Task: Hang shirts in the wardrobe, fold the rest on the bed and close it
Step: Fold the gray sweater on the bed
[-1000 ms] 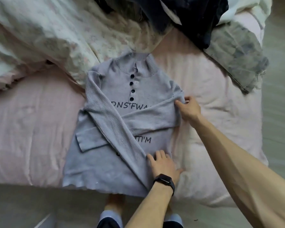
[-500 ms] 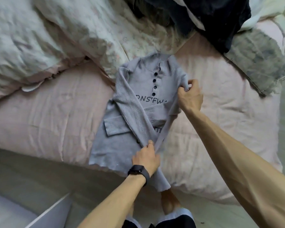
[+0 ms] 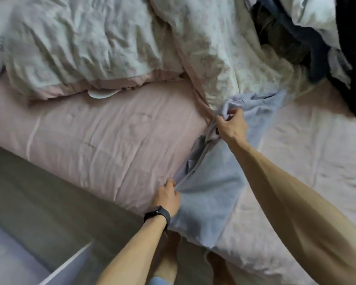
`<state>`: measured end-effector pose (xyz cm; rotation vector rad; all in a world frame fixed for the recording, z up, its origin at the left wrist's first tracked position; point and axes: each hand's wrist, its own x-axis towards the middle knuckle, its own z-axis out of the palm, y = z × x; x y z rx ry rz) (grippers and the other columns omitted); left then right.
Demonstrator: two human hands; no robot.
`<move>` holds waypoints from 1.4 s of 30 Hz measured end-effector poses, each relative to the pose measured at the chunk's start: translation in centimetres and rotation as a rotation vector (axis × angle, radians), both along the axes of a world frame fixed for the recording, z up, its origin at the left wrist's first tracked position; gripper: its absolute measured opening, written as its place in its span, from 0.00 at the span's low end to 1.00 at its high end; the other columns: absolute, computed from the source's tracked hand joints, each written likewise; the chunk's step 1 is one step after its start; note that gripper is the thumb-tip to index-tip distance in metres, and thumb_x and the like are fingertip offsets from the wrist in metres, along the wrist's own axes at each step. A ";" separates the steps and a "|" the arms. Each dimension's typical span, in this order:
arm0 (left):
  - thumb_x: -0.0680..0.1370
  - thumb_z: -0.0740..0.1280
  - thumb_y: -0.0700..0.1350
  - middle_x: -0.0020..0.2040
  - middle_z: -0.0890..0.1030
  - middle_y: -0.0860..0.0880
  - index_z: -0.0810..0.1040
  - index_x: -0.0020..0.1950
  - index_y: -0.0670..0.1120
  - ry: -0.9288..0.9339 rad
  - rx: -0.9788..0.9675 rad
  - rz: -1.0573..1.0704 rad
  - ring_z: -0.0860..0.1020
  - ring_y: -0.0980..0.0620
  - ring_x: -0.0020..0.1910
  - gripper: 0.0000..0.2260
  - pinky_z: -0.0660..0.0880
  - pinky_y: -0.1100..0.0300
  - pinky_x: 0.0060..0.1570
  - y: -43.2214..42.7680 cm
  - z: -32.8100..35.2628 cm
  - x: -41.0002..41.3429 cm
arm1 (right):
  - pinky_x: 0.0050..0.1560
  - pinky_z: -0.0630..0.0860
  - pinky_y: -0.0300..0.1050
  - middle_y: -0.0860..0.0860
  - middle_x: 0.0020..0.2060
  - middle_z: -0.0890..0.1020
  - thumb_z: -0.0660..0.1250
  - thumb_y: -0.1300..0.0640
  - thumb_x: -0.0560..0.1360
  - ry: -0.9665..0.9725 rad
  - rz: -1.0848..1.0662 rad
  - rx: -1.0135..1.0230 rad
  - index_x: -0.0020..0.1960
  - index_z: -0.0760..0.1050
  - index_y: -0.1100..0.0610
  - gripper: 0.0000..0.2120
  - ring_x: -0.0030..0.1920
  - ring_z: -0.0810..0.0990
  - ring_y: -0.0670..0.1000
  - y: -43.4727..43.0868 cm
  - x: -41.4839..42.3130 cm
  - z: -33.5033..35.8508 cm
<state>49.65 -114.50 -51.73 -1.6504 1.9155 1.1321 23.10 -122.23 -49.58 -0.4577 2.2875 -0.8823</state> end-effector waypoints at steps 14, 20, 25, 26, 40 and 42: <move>0.79 0.62 0.54 0.62 0.73 0.48 0.70 0.67 0.50 0.141 -0.192 -0.130 0.73 0.45 0.62 0.18 0.70 0.51 0.58 -1.9 1.7 -3.8 | 0.70 0.68 0.56 0.58 0.69 0.75 0.72 0.62 0.75 0.197 0.111 0.047 0.72 0.71 0.61 0.26 0.68 0.73 0.60 14.5 8.2 1.1; 0.81 0.60 0.58 0.61 0.75 0.50 0.75 0.57 0.52 0.060 -0.226 -0.194 0.73 0.44 0.61 0.12 0.67 0.51 0.59 -5.9 0.9 -10.1 | 0.79 0.52 0.52 0.53 0.82 0.45 0.64 0.43 0.79 0.294 0.284 0.296 0.82 0.53 0.46 0.35 0.81 0.47 0.54 19.2 9.5 -1.6; 0.82 0.60 0.56 0.54 0.82 0.44 0.71 0.51 0.51 0.061 -0.103 -0.006 0.78 0.42 0.49 0.10 0.71 0.54 0.45 -9.0 -0.3 -8.0 | 0.79 0.50 0.53 0.52 0.82 0.41 0.58 0.37 0.80 0.361 0.349 0.303 0.82 0.49 0.43 0.35 0.81 0.45 0.57 19.6 10.2 -2.7; 0.81 0.62 0.58 0.54 0.82 0.47 0.72 0.52 0.52 0.045 -0.067 -0.040 0.77 0.44 0.49 0.10 0.71 0.56 0.46 -9.6 -0.4 -7.3 | 0.78 0.53 0.56 0.53 0.82 0.42 0.57 0.36 0.79 0.376 0.388 0.324 0.82 0.51 0.44 0.35 0.81 0.46 0.59 19.5 10.6 -2.9; 0.83 0.53 0.58 0.82 0.49 0.53 0.49 0.81 0.58 0.045 -0.591 -1.056 0.50 0.46 0.81 0.27 0.38 0.39 0.73 -9.9 -0.8 -14.9 | 0.75 0.58 0.64 0.53 0.81 0.54 0.56 0.44 0.80 0.597 0.494 0.235 0.81 0.58 0.50 0.30 0.81 0.52 0.55 16.2 5.2 -4.6; 0.84 0.48 0.59 0.82 0.53 0.55 0.46 0.81 0.59 -0.087 -0.554 -1.021 0.55 0.45 0.79 0.26 0.42 0.37 0.73 -12.1 -1.4 -15.9 | 0.73 0.61 0.66 0.52 0.80 0.57 0.55 0.41 0.80 0.576 0.562 0.273 0.80 0.60 0.49 0.30 0.80 0.56 0.55 15.5 3.7 -5.0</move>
